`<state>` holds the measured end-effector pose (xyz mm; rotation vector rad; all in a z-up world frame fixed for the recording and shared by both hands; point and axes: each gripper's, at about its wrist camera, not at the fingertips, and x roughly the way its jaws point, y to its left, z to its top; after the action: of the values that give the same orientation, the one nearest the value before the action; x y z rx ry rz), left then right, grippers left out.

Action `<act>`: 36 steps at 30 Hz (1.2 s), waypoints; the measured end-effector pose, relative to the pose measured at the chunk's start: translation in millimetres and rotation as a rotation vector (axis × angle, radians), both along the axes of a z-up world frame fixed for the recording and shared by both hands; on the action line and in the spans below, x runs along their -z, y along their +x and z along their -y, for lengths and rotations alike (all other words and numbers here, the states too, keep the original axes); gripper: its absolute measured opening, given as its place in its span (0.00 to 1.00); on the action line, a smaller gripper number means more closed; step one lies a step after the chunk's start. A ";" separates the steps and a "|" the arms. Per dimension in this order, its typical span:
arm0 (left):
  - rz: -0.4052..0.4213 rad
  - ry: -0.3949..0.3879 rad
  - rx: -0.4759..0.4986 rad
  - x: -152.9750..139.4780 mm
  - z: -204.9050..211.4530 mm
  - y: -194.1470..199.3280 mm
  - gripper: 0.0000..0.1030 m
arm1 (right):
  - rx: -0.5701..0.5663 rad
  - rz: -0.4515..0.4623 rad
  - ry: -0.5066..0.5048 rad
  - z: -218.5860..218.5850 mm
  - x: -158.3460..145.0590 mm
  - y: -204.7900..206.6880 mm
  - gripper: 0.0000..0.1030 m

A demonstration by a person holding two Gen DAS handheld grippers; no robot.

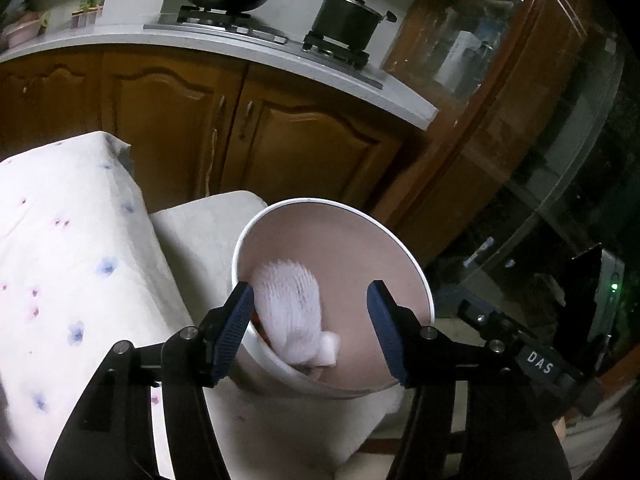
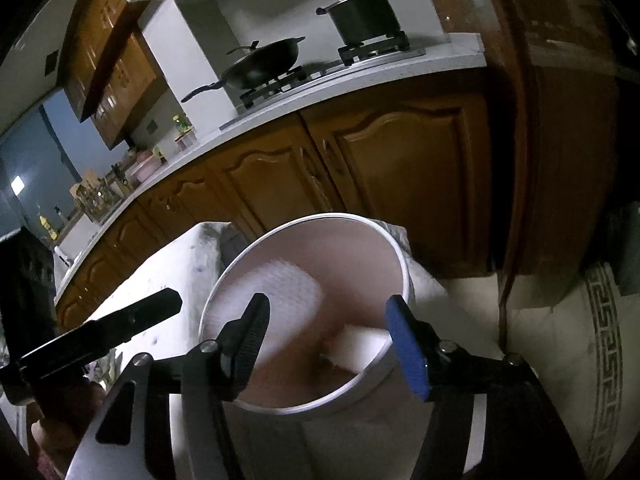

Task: Collect trash
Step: 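Carry the foam net and sponge block to the pink bin and release both, then move both open tools back over the remaining trash on the table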

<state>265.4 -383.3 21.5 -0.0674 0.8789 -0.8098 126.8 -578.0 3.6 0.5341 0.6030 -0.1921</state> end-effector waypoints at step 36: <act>0.096 -0.036 -0.346 -30.8 -232.0 -54.0 0.71 | -0.204 0.078 0.043 -130.8 -35.9 -2.3 0.92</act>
<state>211.4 -151.3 52.3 -0.2051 0.7360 -0.5012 124.5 -447.1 39.5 0.5157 0.5822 0.0345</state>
